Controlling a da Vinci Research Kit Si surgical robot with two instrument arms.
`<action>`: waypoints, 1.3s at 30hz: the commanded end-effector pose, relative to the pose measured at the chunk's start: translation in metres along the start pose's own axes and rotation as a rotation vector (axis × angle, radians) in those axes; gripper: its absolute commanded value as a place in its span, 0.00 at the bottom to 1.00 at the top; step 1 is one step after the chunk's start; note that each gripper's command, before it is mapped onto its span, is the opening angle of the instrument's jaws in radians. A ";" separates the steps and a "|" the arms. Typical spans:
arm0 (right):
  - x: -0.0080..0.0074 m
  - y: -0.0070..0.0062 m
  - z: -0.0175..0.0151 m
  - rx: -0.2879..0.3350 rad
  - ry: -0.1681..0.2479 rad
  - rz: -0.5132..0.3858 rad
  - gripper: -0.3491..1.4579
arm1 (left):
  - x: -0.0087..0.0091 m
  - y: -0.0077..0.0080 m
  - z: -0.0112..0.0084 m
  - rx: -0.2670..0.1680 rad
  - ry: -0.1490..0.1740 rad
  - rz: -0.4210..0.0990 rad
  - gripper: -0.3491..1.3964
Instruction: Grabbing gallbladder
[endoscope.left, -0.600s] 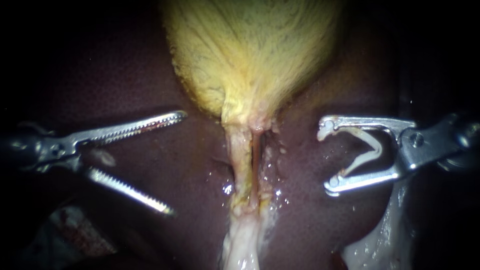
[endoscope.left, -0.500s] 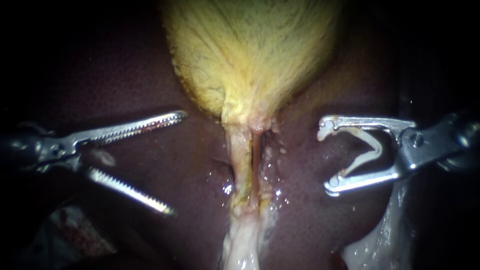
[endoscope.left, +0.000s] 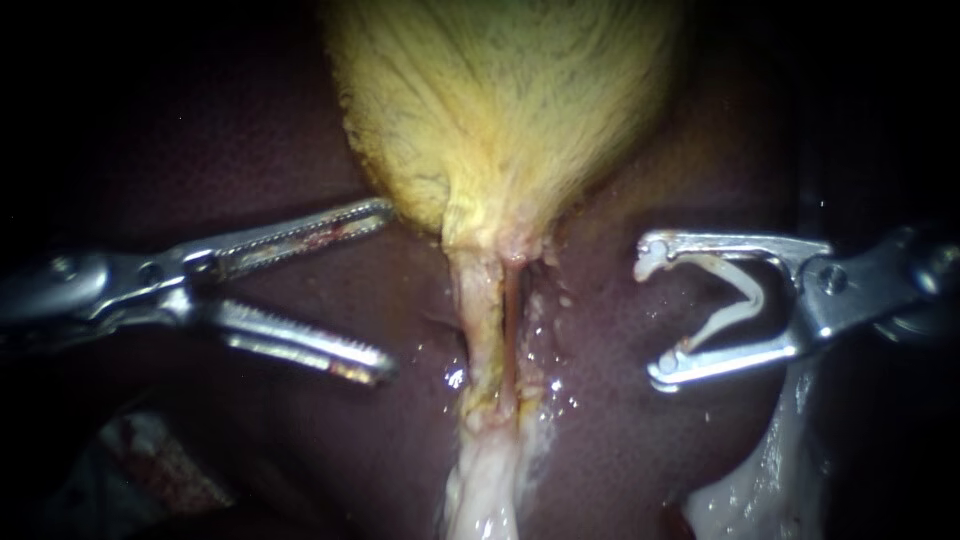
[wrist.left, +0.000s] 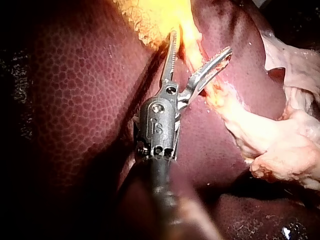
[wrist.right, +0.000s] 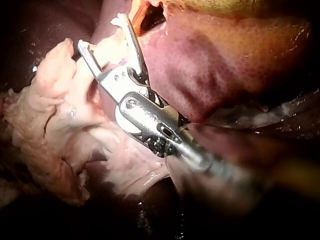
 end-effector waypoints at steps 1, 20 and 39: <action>0.0000 0.0000 0.0000 0.000 0.000 0.000 0.52 | 0.0001 0.0003 0.0006 -0.002 0.001 0.001 0.60; -0.0001 0.0000 -0.0001 0.000 0.000 0.000 0.52 | 0.0004 0.0017 0.0031 -0.019 0.059 -0.082 0.00; -0.0001 0.0000 -0.0002 0.001 0.000 0.000 0.52 | 0.0003 0.0014 0.0029 -0.018 0.059 -0.094 0.00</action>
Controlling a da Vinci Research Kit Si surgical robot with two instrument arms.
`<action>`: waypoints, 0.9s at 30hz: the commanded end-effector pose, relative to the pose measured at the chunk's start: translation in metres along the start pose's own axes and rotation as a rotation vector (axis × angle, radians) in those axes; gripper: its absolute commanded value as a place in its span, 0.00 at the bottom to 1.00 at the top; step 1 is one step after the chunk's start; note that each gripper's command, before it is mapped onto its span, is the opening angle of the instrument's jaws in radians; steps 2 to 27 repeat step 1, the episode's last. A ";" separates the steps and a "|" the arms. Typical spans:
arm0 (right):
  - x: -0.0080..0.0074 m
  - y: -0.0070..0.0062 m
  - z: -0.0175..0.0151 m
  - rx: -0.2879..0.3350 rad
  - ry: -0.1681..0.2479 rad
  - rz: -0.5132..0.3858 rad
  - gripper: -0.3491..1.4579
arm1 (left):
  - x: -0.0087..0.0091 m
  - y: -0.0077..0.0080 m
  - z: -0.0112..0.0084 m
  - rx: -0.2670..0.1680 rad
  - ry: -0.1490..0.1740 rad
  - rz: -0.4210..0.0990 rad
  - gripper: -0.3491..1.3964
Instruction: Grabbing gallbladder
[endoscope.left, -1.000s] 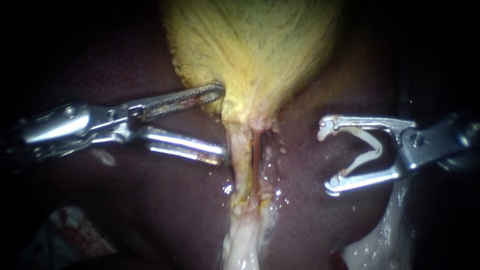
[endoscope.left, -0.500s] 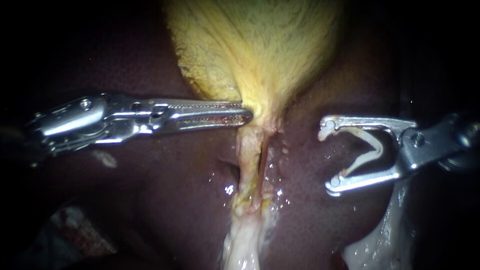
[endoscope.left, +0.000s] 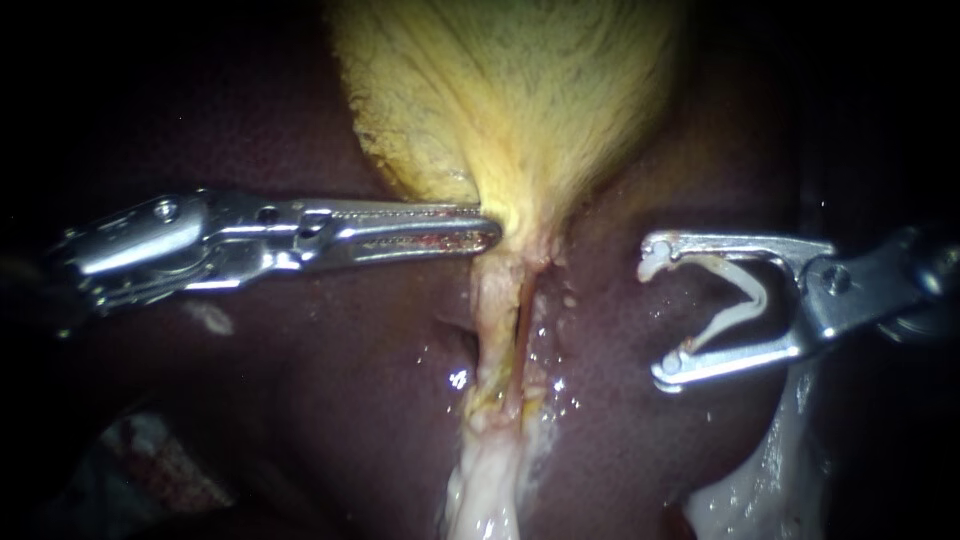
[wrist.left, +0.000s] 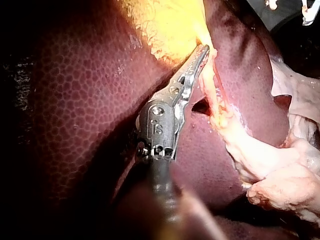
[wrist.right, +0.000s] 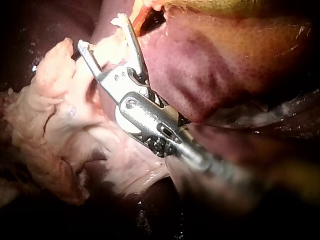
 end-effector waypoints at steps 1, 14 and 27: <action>0.0000 0.0000 0.0000 0.000 0.000 0.000 0.52 | 0.0000 0.0000 0.0000 0.003 0.000 0.000 0.00; 0.0000 0.0000 0.0000 0.000 0.000 0.000 0.52 | 0.0000 0.0000 0.0000 0.003 0.000 0.000 0.00; 0.0000 0.0000 0.0000 0.000 0.000 0.000 0.52 | 0.0000 0.0000 0.0000 0.003 0.000 0.000 0.00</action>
